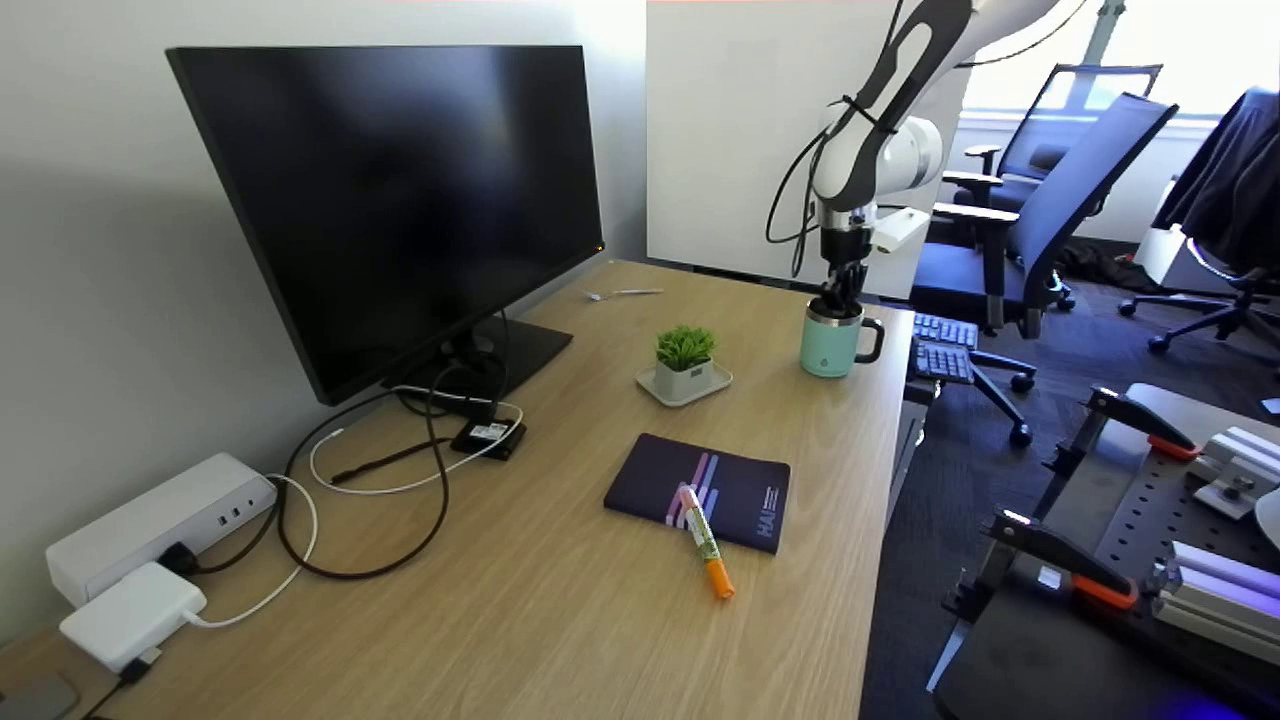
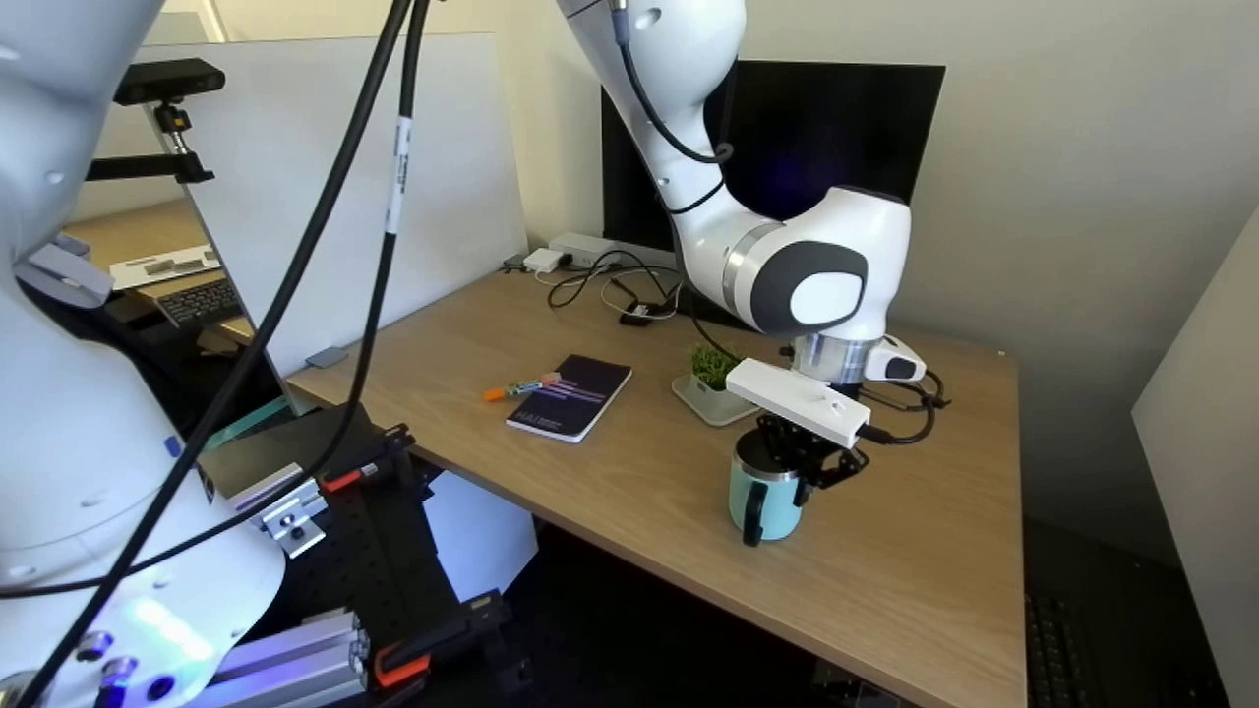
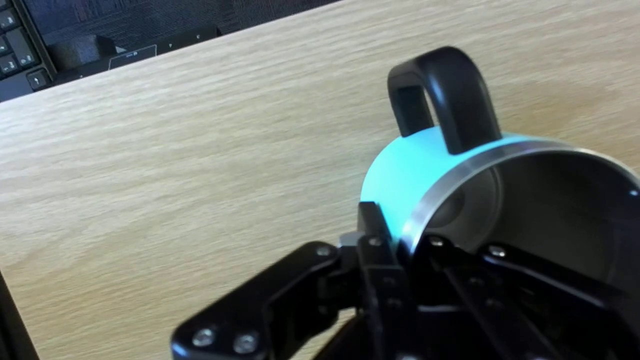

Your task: Move the green thermos to the right

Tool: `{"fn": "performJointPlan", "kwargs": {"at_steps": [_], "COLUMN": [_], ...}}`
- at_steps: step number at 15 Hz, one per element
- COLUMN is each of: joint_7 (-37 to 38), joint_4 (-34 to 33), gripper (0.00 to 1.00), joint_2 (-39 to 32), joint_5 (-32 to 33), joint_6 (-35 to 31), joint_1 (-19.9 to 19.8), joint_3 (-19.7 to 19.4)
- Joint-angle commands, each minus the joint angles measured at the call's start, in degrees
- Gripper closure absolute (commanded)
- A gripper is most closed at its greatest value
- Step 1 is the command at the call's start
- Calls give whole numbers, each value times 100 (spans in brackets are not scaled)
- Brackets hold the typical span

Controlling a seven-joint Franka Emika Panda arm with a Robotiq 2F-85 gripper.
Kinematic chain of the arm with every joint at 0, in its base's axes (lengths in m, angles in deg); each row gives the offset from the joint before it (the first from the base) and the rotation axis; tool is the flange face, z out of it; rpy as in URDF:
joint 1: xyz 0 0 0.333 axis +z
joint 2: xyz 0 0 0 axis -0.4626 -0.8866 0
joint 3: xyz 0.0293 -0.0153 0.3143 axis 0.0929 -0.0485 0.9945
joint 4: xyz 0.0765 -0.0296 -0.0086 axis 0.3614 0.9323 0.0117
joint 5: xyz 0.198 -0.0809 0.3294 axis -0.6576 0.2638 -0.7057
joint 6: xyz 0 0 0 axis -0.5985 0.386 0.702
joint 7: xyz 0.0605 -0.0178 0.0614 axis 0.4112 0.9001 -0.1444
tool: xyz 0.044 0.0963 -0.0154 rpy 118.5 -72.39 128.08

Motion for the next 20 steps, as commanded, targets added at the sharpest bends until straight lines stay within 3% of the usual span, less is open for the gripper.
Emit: {"fn": "performJointPlan", "kwargs": {"at_steps": [1,6,10,13,20], "joint_7": [155,252,259,262,298], "joint_4": [-67,-67,-5,27,358], "gripper": [60,26,0,0,0], "joint_2": [-45,201,831,1520,3475], "joint_5": [9,40,134,165,24], "joint_6": [20,114,337,762,2850], "joint_1": [-115,-94,-34,-1,383], "joint_3": [96,52,-59,-117,101]}}
